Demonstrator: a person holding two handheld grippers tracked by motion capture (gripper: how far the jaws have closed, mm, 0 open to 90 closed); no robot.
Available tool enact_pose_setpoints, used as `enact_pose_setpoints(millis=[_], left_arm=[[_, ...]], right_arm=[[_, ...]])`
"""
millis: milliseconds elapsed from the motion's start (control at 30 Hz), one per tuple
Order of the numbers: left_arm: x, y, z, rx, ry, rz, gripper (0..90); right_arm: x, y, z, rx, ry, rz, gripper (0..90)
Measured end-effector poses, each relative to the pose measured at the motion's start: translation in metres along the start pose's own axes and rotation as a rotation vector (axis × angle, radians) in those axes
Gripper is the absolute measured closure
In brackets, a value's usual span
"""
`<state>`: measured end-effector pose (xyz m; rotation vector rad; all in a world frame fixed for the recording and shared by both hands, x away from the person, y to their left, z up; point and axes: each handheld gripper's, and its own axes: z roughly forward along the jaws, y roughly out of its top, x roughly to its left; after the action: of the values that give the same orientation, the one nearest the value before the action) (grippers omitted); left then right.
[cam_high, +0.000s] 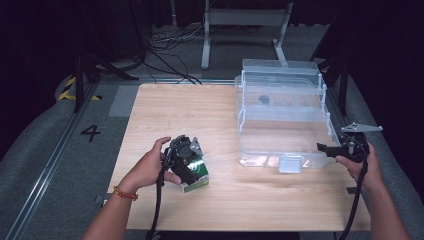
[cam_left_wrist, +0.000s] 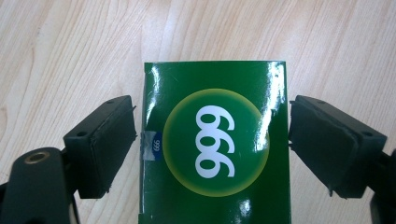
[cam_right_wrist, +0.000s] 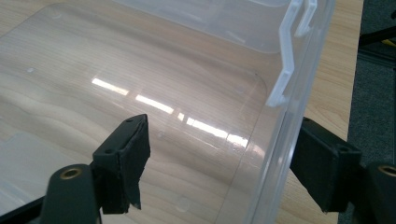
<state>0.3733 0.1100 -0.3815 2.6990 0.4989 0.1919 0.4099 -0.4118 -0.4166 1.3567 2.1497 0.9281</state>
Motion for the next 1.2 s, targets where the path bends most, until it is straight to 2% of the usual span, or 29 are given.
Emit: enact_pose_setpoints(millis=[100,133,167,267,300,333,500,533,567,600,667,733,800,867,1000,1133,1200], left_arm=[[0.003,-0.001,0.007,0.025,-0.022,-0.007,14.3],[0.003,-0.002,0.010,0.023,-0.030,-0.023,13.9],[0.004,-0.002,0.012,0.035,-0.024,-0.018,12.8],[0.004,-0.003,0.015,0.030,-0.021,-0.032,9.7],[0.006,-0.004,0.016,0.037,-0.035,-0.034,9.7],[0.007,-0.006,0.018,0.025,-0.053,-0.034,10.1],[0.007,-0.010,0.023,0.020,-0.070,-0.055,12.6],[0.008,-0.011,0.025,0.026,-0.074,-0.059,12.5],[0.007,-0.012,0.028,0.025,-0.079,-0.080,12.7],[0.008,-0.012,0.028,0.033,-0.081,-0.073,12.8],[0.008,-0.013,0.030,0.035,-0.091,-0.094,12.3],[0.009,-0.014,0.031,0.030,-0.091,-0.095,12.0],[0.009,-0.015,0.032,0.034,-0.096,-0.105,12.7],[0.008,-0.015,0.032,0.036,-0.092,-0.102,12.3],[0.006,-0.015,0.034,0.044,-0.077,-0.045,14.0],[0.005,-0.015,0.033,0.060,-0.075,-0.013,14.9],[0.005,-0.014,0.033,0.064,-0.076,-0.009,14.8]], right_arm=[[0.000,0.000,0.000,0.003,0.003,-0.003,25.5],[0.000,0.000,0.000,0.002,0.002,-0.003,25.5],[0.000,0.000,0.000,0.002,0.002,-0.004,25.6],[0.000,0.000,0.000,0.002,0.001,-0.004,25.7],[0.000,0.000,0.000,0.002,0.000,-0.004,25.7],[0.000,0.000,0.000,0.001,0.001,-0.002,25.8],[0.000,0.000,0.001,0.006,0.006,-0.007,26.8],[0.000,0.000,0.001,0.009,0.020,-0.006,27.6],[0.001,0.000,0.001,0.009,0.025,-0.015,29.2],[0.002,0.000,0.001,0.007,0.027,-0.024,30.6],[0.006,0.000,0.001,0.009,0.028,-0.044,33.7],[0.008,0.001,0.002,0.004,0.030,-0.049,39.1],[0.012,0.002,0.004,0.004,0.039,-0.062,38.8],[0.014,0.003,0.005,0.004,0.040,-0.066,38.8],[0.018,0.006,0.007,0.004,0.047,-0.071,40.0],[0.021,0.009,0.007,-0.008,0.054,-0.077,46.1],[0.023,0.010,0.008,-0.005,0.055,-0.081,46.3]])
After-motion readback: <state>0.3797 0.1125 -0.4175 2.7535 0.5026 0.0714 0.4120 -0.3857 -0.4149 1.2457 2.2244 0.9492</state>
